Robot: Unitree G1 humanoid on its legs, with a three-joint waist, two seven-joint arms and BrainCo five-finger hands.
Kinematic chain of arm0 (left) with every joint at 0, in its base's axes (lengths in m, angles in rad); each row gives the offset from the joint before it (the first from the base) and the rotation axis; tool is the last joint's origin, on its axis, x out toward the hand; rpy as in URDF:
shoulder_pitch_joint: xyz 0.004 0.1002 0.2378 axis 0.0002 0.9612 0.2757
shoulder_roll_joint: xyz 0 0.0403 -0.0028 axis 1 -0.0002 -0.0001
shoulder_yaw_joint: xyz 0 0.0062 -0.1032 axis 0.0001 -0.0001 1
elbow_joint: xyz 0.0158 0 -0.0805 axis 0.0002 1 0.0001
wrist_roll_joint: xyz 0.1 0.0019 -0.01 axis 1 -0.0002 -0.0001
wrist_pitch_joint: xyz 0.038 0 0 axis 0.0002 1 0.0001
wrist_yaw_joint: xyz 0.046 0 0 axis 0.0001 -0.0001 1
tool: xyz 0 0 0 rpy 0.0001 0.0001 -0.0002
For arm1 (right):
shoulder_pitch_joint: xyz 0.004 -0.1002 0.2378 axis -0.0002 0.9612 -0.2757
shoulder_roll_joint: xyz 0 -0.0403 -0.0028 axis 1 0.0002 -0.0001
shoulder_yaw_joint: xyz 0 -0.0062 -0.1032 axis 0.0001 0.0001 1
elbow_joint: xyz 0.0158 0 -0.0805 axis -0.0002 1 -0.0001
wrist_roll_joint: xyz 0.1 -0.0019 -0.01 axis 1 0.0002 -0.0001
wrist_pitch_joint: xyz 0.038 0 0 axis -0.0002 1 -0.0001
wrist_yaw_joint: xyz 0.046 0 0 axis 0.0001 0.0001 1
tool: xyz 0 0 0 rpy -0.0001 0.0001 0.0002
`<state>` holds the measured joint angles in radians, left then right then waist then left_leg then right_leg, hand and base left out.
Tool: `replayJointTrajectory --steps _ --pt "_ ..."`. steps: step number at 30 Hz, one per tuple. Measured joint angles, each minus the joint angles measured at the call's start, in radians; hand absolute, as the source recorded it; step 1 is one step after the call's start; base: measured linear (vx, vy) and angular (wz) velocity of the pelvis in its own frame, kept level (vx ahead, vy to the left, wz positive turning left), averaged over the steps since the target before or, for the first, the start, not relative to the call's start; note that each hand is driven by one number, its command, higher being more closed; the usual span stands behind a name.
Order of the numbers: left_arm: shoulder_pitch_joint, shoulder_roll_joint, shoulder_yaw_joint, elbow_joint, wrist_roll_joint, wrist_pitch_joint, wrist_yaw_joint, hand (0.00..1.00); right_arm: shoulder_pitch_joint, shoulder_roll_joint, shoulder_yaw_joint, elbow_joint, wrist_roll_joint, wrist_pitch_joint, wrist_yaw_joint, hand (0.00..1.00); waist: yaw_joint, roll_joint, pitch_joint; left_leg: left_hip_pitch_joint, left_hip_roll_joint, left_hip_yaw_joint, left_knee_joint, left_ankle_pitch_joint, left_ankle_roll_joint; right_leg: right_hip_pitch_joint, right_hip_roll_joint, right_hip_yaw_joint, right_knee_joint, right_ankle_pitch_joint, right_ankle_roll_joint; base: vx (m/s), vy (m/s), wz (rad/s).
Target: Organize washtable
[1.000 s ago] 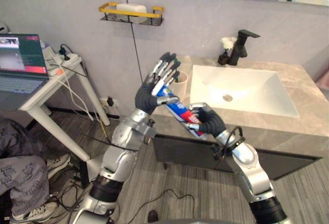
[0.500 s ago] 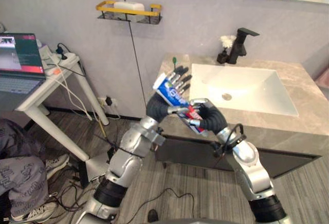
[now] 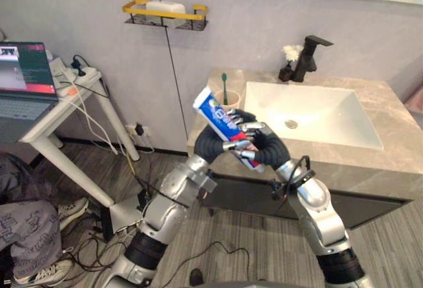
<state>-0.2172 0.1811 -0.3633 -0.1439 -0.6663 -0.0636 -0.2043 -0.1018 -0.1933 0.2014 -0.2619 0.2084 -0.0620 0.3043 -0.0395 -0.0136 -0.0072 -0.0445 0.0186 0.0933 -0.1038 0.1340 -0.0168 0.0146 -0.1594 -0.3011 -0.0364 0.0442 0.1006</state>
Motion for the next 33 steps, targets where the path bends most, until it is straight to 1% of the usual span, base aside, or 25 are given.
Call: replayJointTrajectory --steps 2,11,22,24,26,33 --pt "0.0 -0.001 0.0 0.0 0.0 0.0 0.009 1.0 0.0 0.0 0.0 0.0 0.0 0.0 -0.001 1.0 0.0 -0.001 0.0 0.0 0.0 0.0 0.0 0.0 0.0 0.0 0.0 0.0 0.0 0.0 0.0 0.0 0.0 0.0" --pt "-0.001 -0.001 0.006 0.0 0.0 0.0 0.008 1.0 0.0 0.001 0.0 0.001 0.0 0.001 0.003 1.0 0.0 -0.006 0.001 0.0 0.0 0.0 0.0 0.001 0.001 0.0 0.0 -0.001 0.0 0.0 0.0 0.0 0.0 0.0" --pt "-0.009 0.011 0.024 -0.004 0.015 0.001 -0.007 1.0 0.0 0.015 -0.003 0.002 -0.001 0.001 0.006 1.0 0.0 -0.006 0.001 0.002 -0.001 -0.002 0.0 0.0 0.0 0.003 0.0 -0.003 0.002 0.0 -0.001 0.0 0.0 0.0" --pt "-0.018 0.017 0.031 -0.005 0.032 0.001 -0.01 1.0 0.001 0.019 -0.003 0.002 0.0 0.001 0.006 1.0 0.0 -0.006 0.001 0.004 -0.001 -0.003 0.0 -0.002 -0.003 0.011 0.0 -0.004 0.002 -0.001 -0.001 0.0 0.0 0.02" --pt "-0.04 0.029 0.046 -0.015 0.05 0.001 -0.011 1.0 -0.001 0.042 -0.005 0.003 0.01 0.001 0.004 1.0 0.001 -0.006 0.002 0.007 -0.001 -0.006 0.0 -0.003 -0.004 0.014 0.0 -0.007 0.003 -0.001 -0.002 0.0 0.0 0.02" --pt "-0.053 0.042 0.095 -0.053 0.054 0.001 -0.011 1.0 -0.027 0.067 -0.001 0.003 0.017 0.001 0.006 1.0 0.002 -0.011 0.015 0.006 0.001 -0.005 0.0 -0.005 -0.002 0.009 0.0 -0.003 0.016 -0.008 0.0 0.0 0.0 0.01"
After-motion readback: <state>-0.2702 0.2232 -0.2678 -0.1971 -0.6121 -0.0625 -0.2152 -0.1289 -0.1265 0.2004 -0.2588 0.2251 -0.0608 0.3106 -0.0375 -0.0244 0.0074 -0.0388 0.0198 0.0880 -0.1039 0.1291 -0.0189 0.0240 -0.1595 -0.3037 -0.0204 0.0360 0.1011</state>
